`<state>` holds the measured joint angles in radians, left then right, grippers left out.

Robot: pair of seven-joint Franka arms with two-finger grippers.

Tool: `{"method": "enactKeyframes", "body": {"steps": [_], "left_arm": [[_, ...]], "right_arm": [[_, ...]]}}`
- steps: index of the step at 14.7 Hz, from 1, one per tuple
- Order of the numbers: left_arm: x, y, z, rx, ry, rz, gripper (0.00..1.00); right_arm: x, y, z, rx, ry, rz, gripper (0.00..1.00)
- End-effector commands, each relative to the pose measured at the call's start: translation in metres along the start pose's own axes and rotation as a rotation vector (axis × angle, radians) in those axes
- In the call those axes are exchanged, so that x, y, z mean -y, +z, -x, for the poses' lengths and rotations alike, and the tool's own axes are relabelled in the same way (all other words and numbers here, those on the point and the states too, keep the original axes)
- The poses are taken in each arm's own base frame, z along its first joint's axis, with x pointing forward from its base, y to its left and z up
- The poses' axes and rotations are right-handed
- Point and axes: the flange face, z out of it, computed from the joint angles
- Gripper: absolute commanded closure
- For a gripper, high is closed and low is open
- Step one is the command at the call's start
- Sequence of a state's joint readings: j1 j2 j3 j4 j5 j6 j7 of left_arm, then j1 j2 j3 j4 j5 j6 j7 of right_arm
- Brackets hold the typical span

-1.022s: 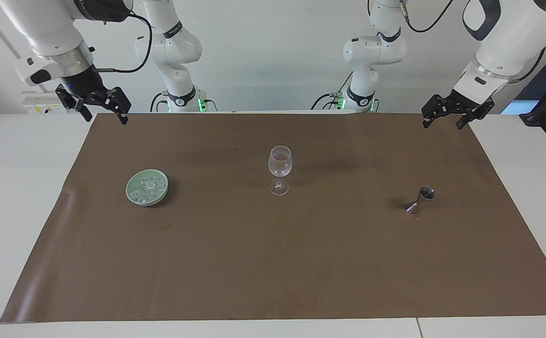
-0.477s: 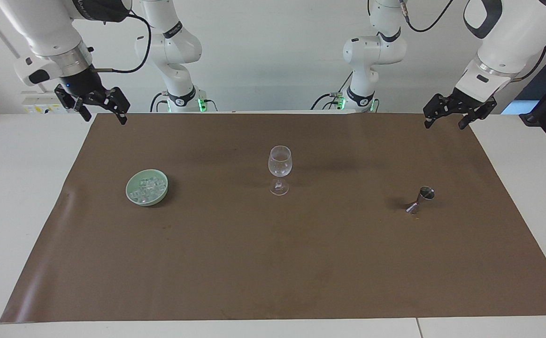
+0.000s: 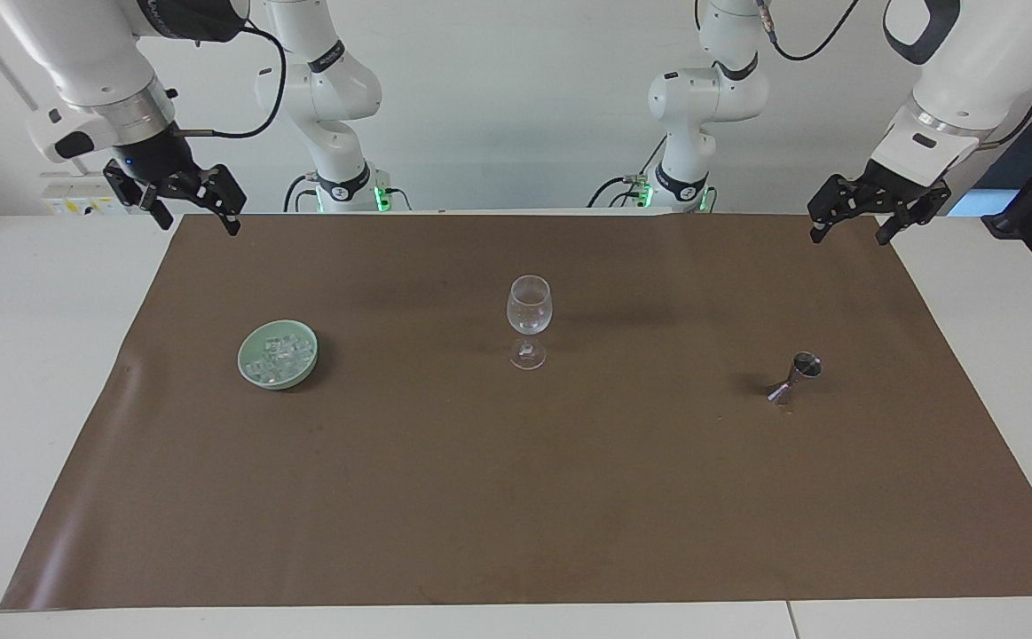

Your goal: Pour wine and add ice with both arms

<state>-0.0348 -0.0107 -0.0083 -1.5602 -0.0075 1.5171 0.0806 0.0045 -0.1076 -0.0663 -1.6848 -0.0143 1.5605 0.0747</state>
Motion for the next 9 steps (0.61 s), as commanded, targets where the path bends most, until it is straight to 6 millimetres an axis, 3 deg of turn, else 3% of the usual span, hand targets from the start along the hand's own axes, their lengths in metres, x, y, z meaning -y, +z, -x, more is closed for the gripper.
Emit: {"method": "enactKeyframes", "body": {"steps": [1, 6, 9], "left_arm": [[0.0005, 0.0008, -0.0006, -0.002, 0.018, -0.011, 0.00], [-0.0018, 0.0075, 0.0079, 0.035, 0.020, -0.008, 0.00], [0.0040, -0.0001, 0.0005, 0.006, 0.014, -0.011, 0.00]], "right_arm": [[0.0013, 0.0009, 0.0039, 0.010, 0.006, -0.012, 0.00], [-0.0014, 0.0032, 0.0092, 0.045, 0.009, -0.010, 0.00], [0.0016, 0.0030, 0.0093, 0.044, 0.003, -0.010, 0.00]]}}
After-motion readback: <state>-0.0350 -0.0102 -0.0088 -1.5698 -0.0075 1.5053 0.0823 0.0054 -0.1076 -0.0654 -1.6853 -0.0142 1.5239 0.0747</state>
